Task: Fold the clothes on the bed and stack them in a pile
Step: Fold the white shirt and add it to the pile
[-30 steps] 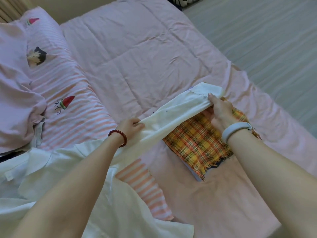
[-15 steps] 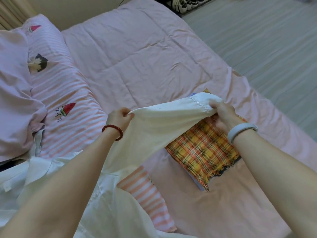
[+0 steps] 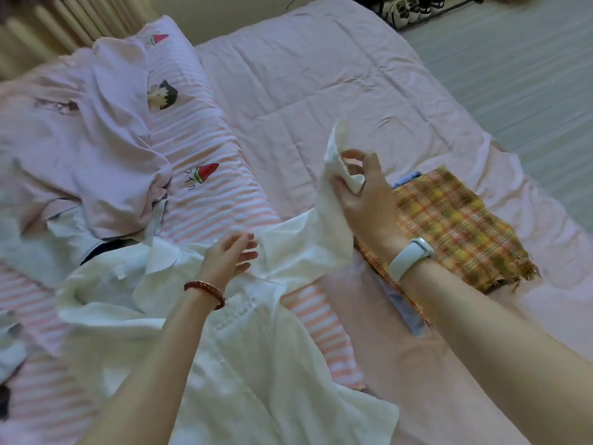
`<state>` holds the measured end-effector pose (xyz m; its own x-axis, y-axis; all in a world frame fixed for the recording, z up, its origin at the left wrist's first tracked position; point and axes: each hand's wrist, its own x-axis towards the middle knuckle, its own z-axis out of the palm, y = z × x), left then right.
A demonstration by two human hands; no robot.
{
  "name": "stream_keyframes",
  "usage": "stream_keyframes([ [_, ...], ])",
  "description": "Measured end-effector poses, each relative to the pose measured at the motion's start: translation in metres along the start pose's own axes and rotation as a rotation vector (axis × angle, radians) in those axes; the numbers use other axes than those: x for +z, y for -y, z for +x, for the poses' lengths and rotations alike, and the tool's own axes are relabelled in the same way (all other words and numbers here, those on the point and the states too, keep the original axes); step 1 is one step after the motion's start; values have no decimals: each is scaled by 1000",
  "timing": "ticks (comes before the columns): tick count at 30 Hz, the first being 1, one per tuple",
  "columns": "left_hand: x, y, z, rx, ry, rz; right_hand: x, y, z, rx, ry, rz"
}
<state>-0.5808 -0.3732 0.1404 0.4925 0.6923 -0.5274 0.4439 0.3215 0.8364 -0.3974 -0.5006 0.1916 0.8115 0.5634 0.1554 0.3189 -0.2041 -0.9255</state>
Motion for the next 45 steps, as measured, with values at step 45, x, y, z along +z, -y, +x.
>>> stream_keyframes([
  [45, -248, 239, -94, -291, -523, -243, 290, 3, -314, -162, 966, -770],
])
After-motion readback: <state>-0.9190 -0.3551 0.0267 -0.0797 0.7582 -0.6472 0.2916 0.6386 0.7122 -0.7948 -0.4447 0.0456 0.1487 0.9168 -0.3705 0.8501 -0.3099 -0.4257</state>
